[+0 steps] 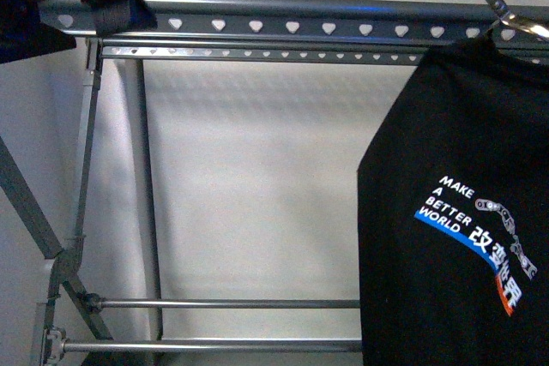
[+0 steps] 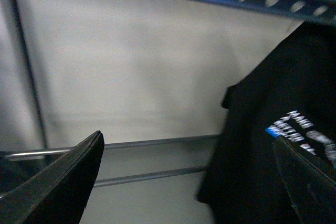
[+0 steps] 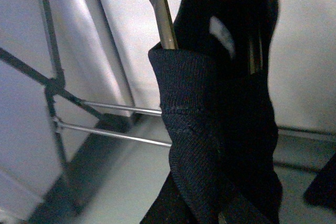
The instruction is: Hang clothes on hanger
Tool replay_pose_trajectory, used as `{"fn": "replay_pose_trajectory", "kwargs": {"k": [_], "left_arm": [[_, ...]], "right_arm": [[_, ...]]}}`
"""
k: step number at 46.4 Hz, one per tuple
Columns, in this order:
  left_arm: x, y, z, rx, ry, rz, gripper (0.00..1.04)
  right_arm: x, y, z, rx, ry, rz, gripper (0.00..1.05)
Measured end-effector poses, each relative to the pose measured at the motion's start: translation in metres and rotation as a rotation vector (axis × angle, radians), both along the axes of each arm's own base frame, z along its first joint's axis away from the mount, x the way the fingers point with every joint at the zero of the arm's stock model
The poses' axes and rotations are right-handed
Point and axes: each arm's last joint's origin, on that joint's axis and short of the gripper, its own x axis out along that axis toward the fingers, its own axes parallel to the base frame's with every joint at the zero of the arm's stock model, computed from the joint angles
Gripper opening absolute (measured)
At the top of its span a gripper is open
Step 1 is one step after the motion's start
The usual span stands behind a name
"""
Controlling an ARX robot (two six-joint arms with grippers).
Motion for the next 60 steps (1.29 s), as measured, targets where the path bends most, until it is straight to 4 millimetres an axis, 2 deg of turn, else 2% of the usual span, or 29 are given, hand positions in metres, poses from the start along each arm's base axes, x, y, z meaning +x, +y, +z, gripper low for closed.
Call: {"fn": "replay_pose_trajectory", "kwargs": {"k": [2,4,8,14,22,26,29,36,39,47,51,52,56,60], "left_arm": [[-0.008,-0.001,0.006,-0.045,-0.005,0.002,0.97],[-0.014,0.000,0.007,-0.031,-0.004,0.080,0.92],[-0.033,0.007,-0.001,0.042,-0.021,0.222,0.79],[-0.067,0.018,-0.040,0.141,-0.026,0.261,0.52],[-0.089,0.026,-0.076,0.166,-0.004,0.271,0.27],[-0.099,0.028,-0.088,0.169,-0.003,0.269,0.17],[-0.108,0.030,-0.098,0.174,-0.007,0.264,0.04],[-0.126,0.041,-0.119,0.179,0.000,0.267,0.04],[-0.133,0.042,-0.127,0.179,-0.001,0.269,0.04],[-0.151,0.042,-0.144,0.179,-0.004,0.266,0.04],[-0.159,0.042,-0.150,0.178,-0.005,0.266,0.04],[-0.160,0.042,-0.151,0.179,-0.005,0.266,0.04],[-0.167,0.042,-0.157,0.179,-0.005,0.267,0.04],[-0.173,0.042,-0.161,0.179,-0.004,0.266,0.04]], "right_arm": [[0.006,0.004,0.005,0.082,0.074,-0.025,0.03],[0.010,0.007,0.008,0.118,0.110,-0.034,0.03],[0.020,0.012,0.014,0.193,0.142,-0.039,0.03],[0.042,0.021,0.031,0.321,0.180,-0.083,0.03],[0.057,0.036,0.042,0.402,0.190,-0.074,0.03],[0.062,0.042,0.051,0.417,0.173,-0.067,0.03],[0.065,0.048,0.058,0.437,0.164,-0.058,0.03],[0.071,0.053,0.061,0.449,0.179,-0.077,0.03],[0.075,0.052,0.055,0.451,0.203,-0.107,0.03],[0.084,0.051,0.019,0.462,0.278,-0.135,0.03],[0.081,0.050,0.010,0.461,0.247,-0.136,0.03],[0.081,0.050,0.008,0.457,0.234,-0.145,0.04],[0.066,0.050,-0.002,0.398,0.121,-0.182,0.23],[0.031,0.052,0.004,0.300,-0.104,-0.227,0.43]]}}
